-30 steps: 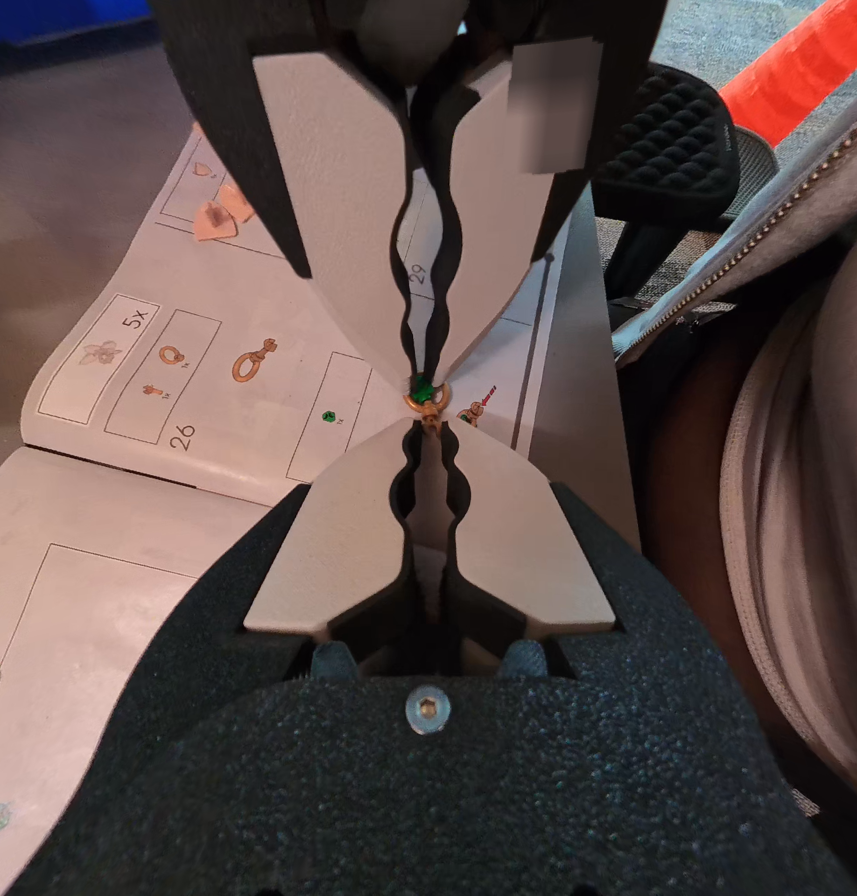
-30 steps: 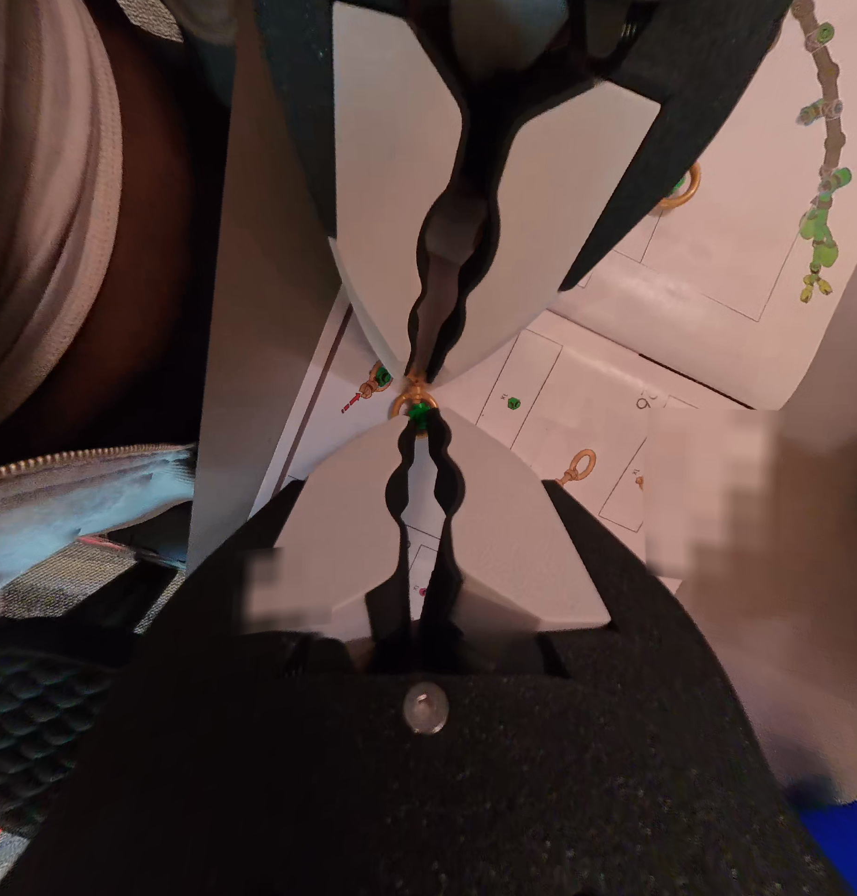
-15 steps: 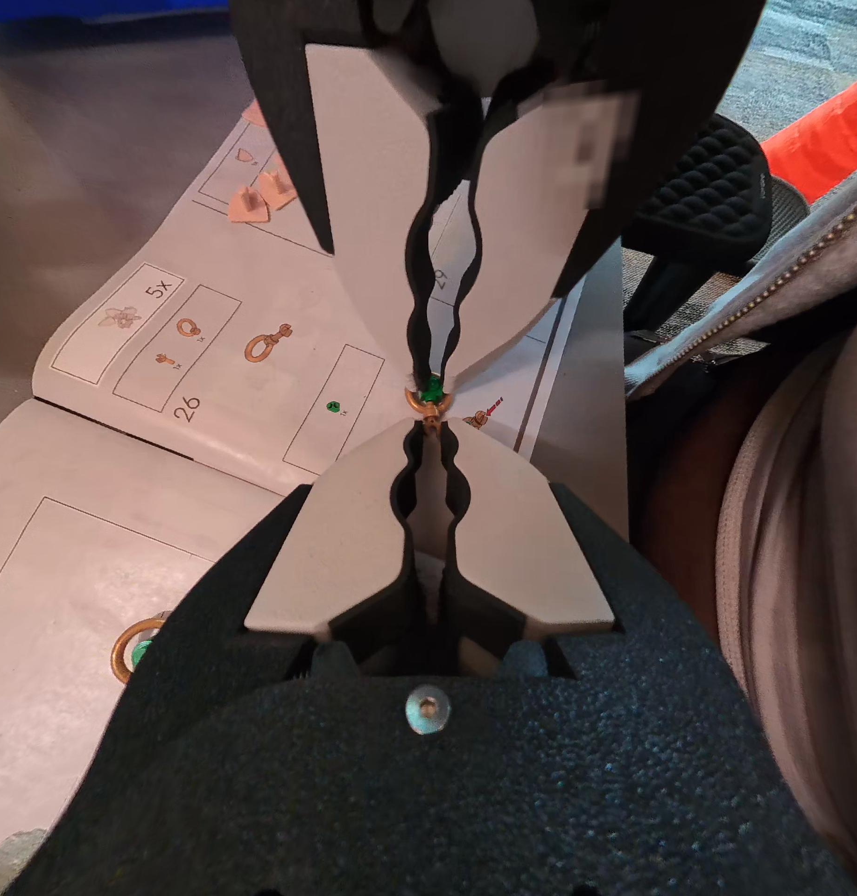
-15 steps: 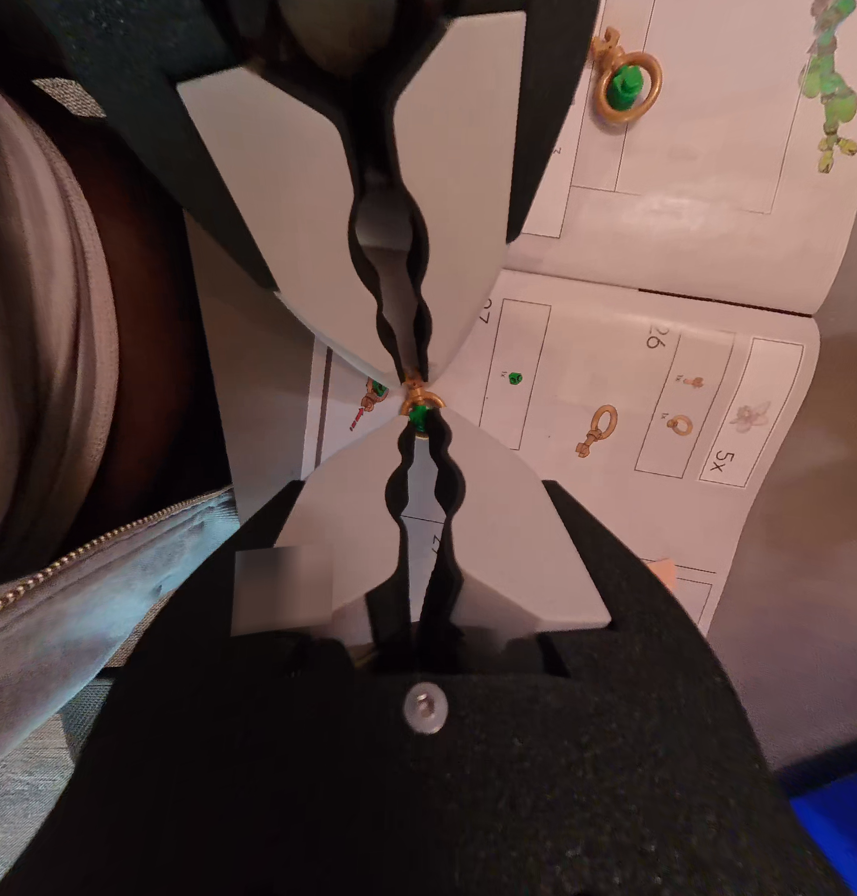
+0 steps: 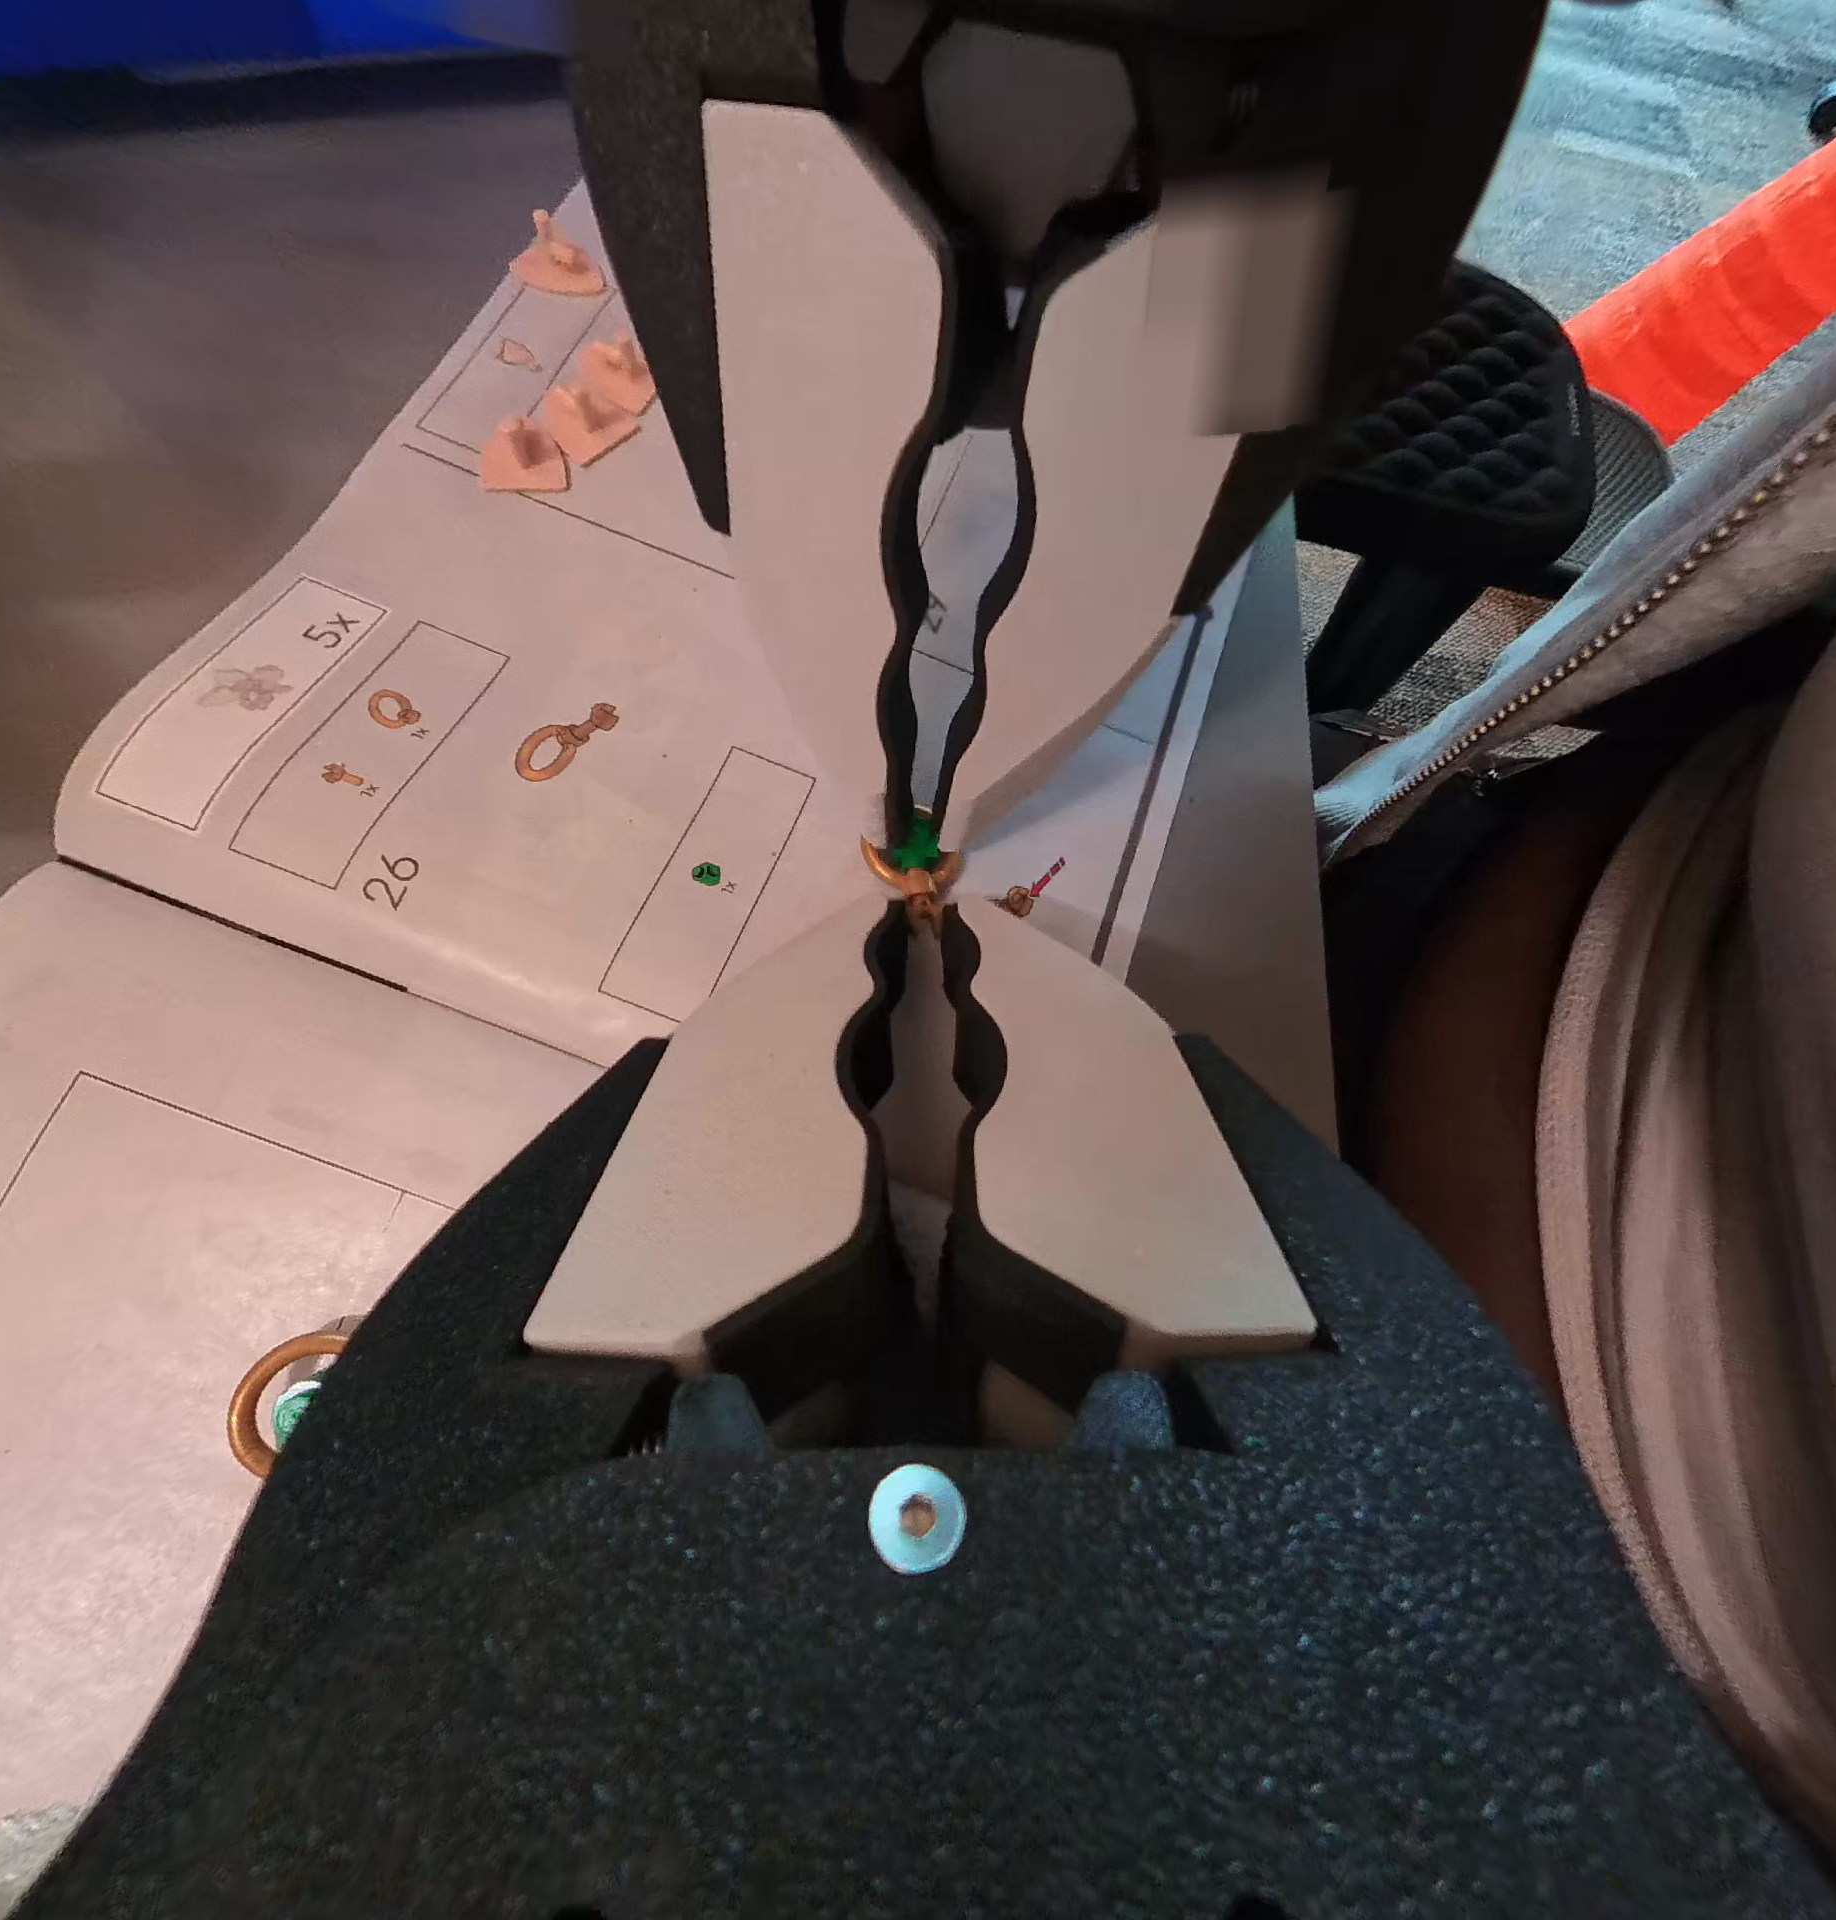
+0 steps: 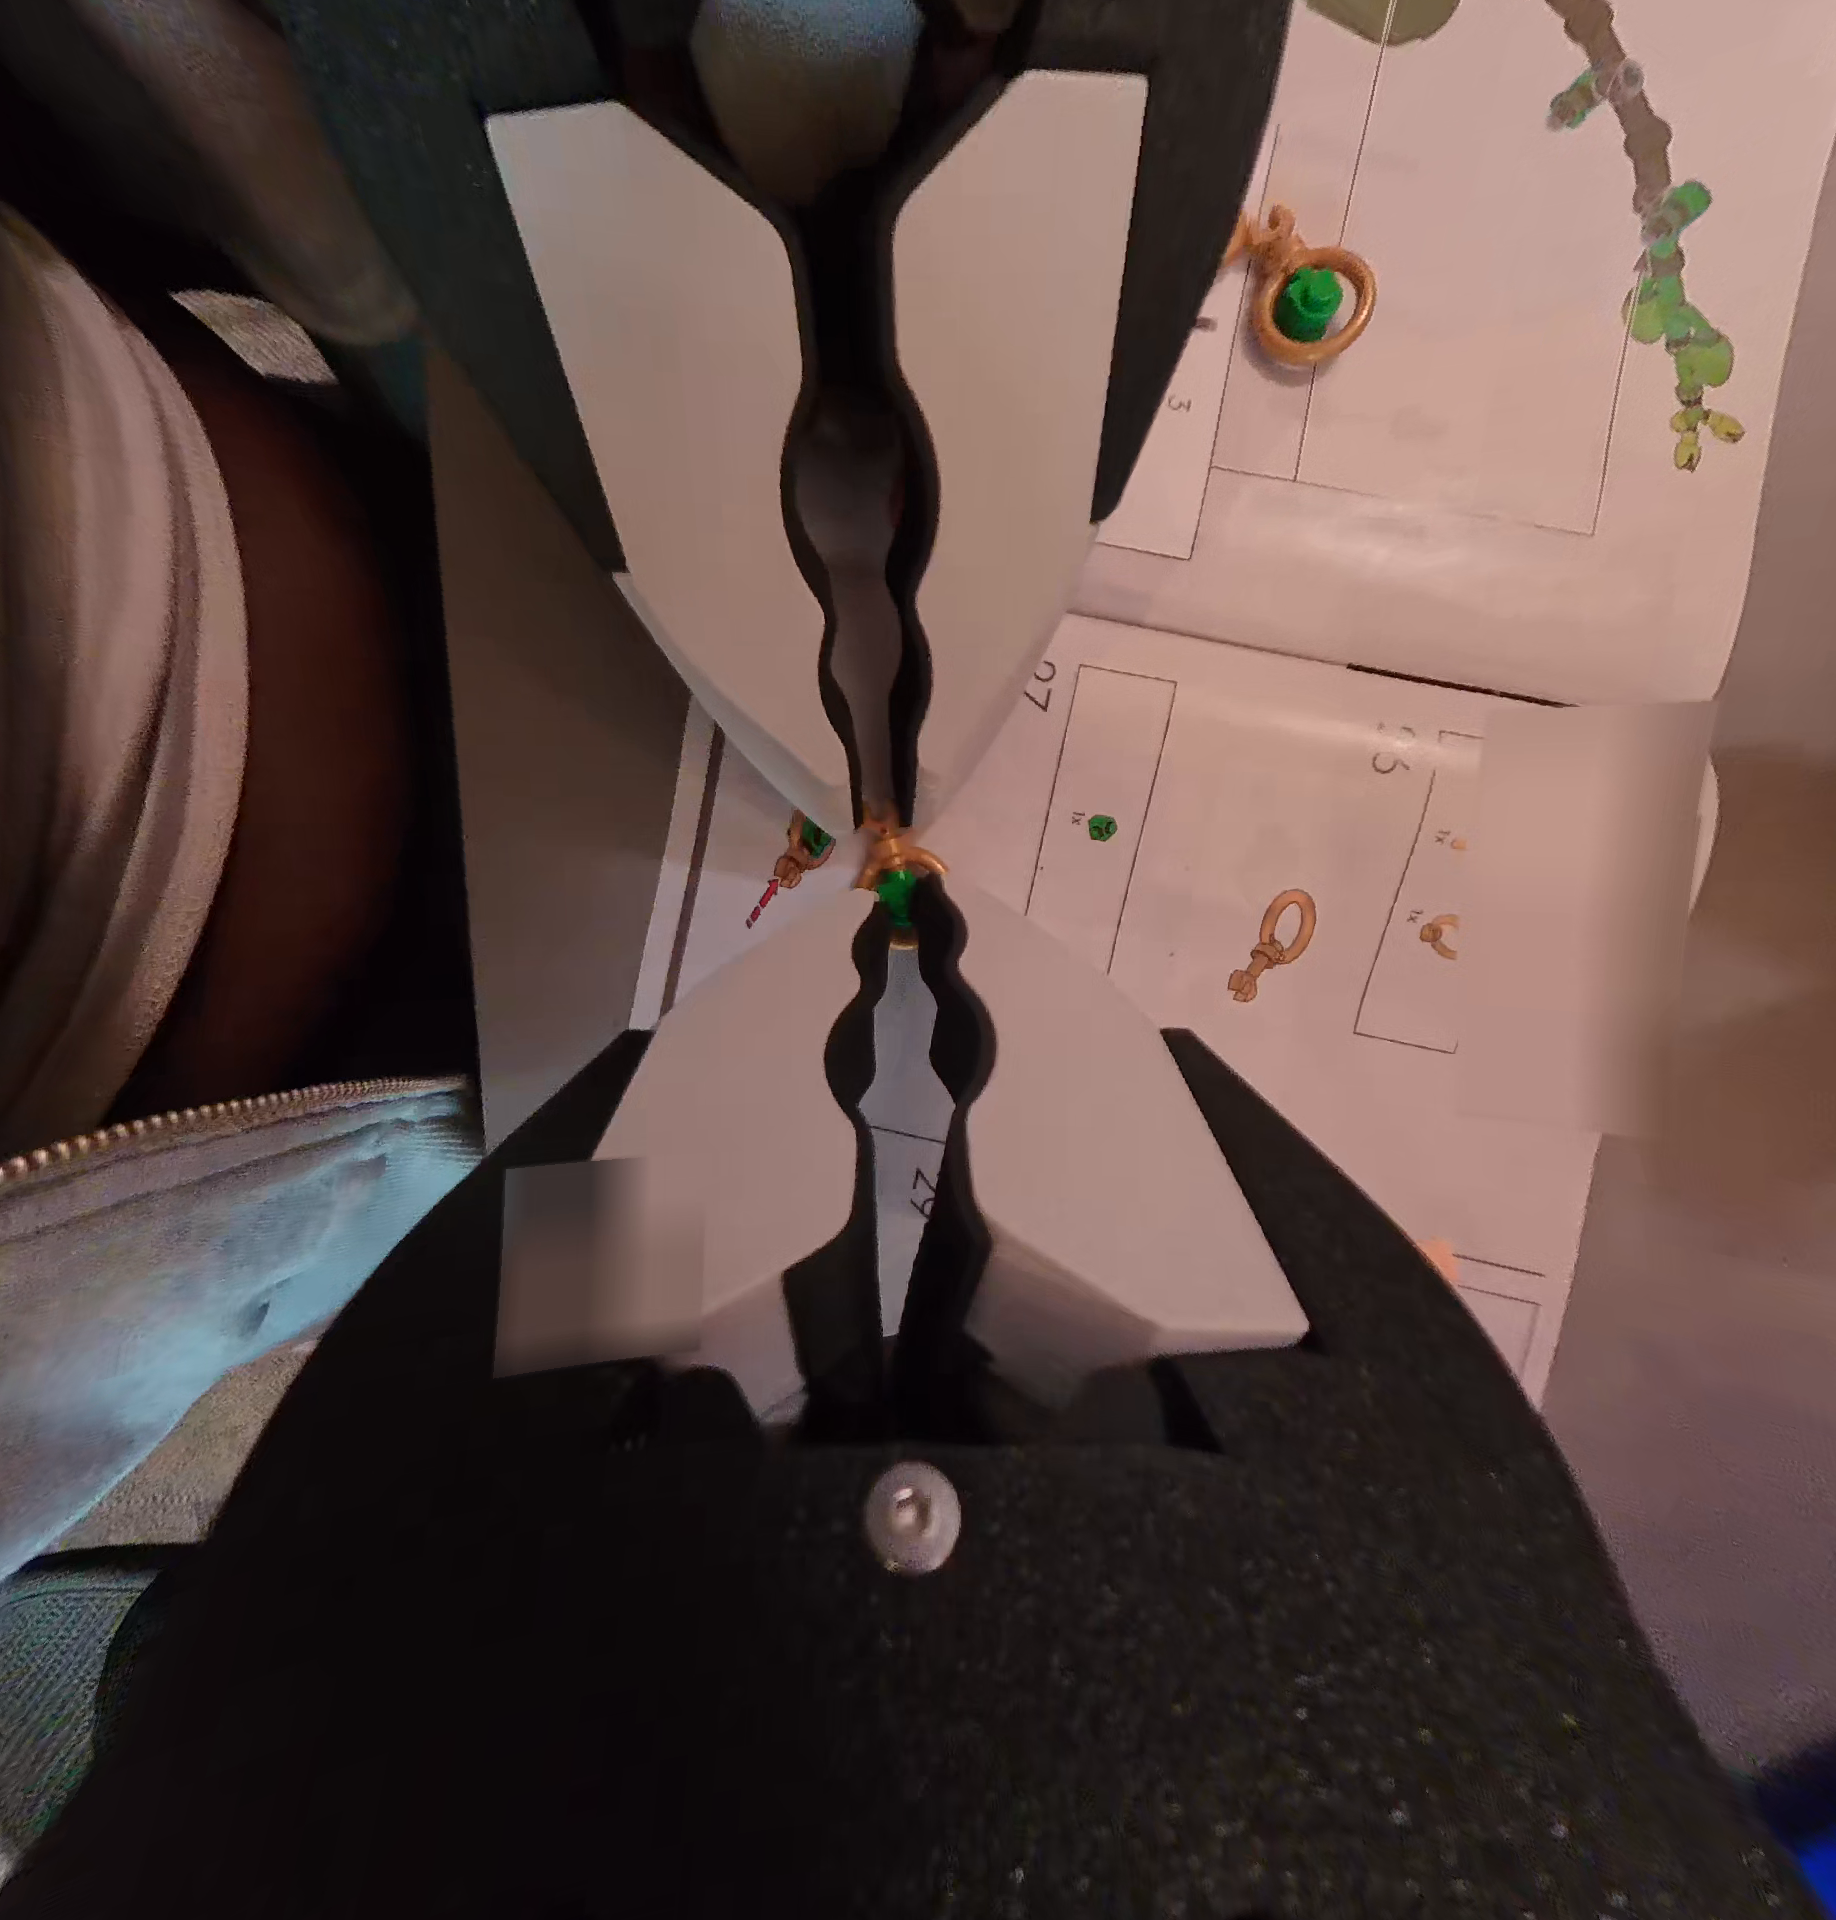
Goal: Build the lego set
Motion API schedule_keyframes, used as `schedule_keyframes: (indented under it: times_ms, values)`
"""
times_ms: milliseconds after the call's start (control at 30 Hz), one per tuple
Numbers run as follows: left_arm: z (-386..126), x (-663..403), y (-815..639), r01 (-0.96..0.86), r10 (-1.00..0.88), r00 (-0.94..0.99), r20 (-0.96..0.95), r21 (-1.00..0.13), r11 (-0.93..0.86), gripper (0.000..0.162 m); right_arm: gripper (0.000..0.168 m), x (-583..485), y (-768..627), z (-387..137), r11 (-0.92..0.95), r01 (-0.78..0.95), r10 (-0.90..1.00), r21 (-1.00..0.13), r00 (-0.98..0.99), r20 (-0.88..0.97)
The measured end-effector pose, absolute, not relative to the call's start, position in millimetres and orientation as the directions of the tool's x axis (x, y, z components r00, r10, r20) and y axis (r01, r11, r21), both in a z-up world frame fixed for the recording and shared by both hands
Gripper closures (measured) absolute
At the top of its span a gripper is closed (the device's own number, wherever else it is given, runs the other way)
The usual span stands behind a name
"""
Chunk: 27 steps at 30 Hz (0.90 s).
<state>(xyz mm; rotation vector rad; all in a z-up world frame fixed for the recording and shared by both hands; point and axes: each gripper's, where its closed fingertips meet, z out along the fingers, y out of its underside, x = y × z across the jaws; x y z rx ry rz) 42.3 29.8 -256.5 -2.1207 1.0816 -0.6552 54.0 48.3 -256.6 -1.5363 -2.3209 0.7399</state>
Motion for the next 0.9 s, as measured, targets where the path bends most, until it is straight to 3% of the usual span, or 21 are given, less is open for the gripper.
schedule_keyframes:
  times_ms: [300,667,900]
  values:
    - [-258.0,45.2,28.6,-0.533,-0.857,0.499,0.128,-0.734,-0.42,0.156,0.162,52.1,46.4,-256.6,0.253,0.729,0.902,-0.636,-0.416,-0.117]
    - [-258.2,44.8,29.2,-0.523,-0.852,0.503,0.145,-0.734,-0.433,0.156,0.158,51.8,45.6,-251.6,0.251,0.719,0.889,-0.648,-0.436,-0.14]
    - [-258.0,44.6,29.5,-0.526,-0.853,0.503,0.136,-0.735,-0.427,0.156,0.161,59.5,51.8,-254.9,0.287,0.753,0.903,-0.592,-0.419,-0.095]
